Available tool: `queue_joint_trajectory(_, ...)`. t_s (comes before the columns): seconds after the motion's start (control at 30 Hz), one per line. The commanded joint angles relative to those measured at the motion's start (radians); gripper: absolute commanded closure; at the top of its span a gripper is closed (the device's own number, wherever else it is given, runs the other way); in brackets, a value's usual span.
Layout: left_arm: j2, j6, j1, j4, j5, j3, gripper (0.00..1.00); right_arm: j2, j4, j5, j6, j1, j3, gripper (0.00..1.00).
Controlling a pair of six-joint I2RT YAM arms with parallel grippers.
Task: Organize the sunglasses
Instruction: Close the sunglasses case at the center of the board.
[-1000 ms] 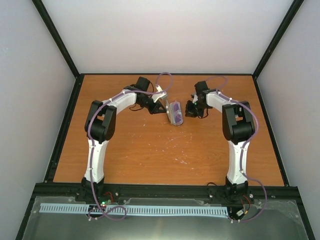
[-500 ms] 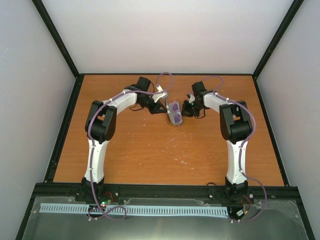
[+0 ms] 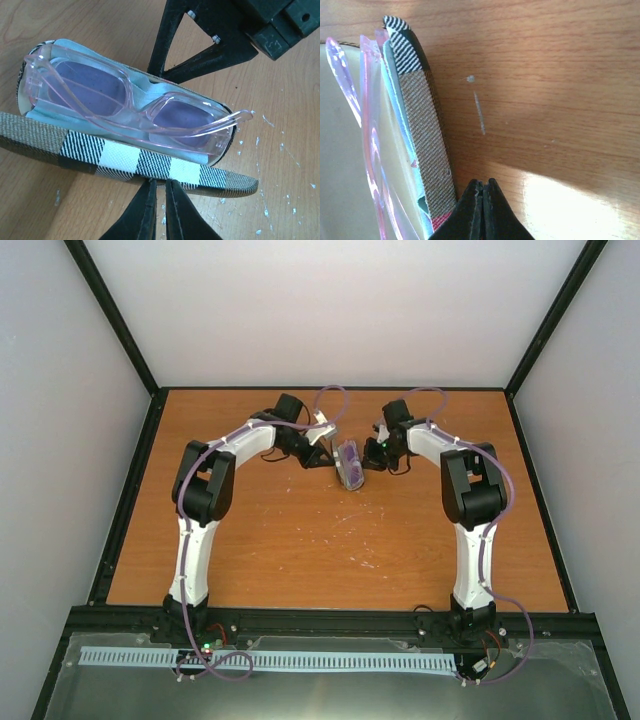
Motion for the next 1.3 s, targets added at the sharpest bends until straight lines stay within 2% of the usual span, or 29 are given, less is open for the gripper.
queue_joint_trajectory(0.0,0.042,-0.017,-0.056,-0.004,0.026,0.049,0.91,-0.052,0.018,-0.063,-0.024,0.059,0.051,0.97)
queue_joint_trajectory(0.57,0.057,-0.023,-0.082,-0.013,0.017,0.076,0.91,-0.051,-0.019,-0.033,-0.055,0.093,0.063,0.97)
queue_joint_trajectory(0.7,0.028,0.009,-0.081,-0.029,-0.009,0.060,0.93,-0.054,-0.043,-0.031,-0.061,0.085,0.056,0.96)
queue_joint_trajectory(0.8,-0.040,0.013,-0.073,0.000,-0.022,0.008,0.92,-0.062,-0.076,0.000,-0.073,0.083,0.046,0.92)
queue_joint_trajectory(0.87,-0.085,0.016,-0.066,0.006,-0.036,-0.013,0.83,-0.078,-0.091,0.037,-0.078,0.078,0.023,0.89)
queue_joint_trajectory(0.93,-0.126,0.017,-0.060,0.011,-0.047,-0.030,0.75,-0.099,-0.108,0.076,-0.082,0.066,-0.006,0.82)
queue_joint_trajectory(1.13,-0.214,0.009,-0.038,0.013,-0.057,-0.040,0.38,-0.150,-0.165,0.195,-0.090,0.033,-0.060,0.75)
queue_joint_trajectory(1.27,-0.234,-0.001,-0.028,0.011,-0.058,-0.029,0.28,-0.173,-0.207,0.279,-0.086,0.025,-0.065,0.75)
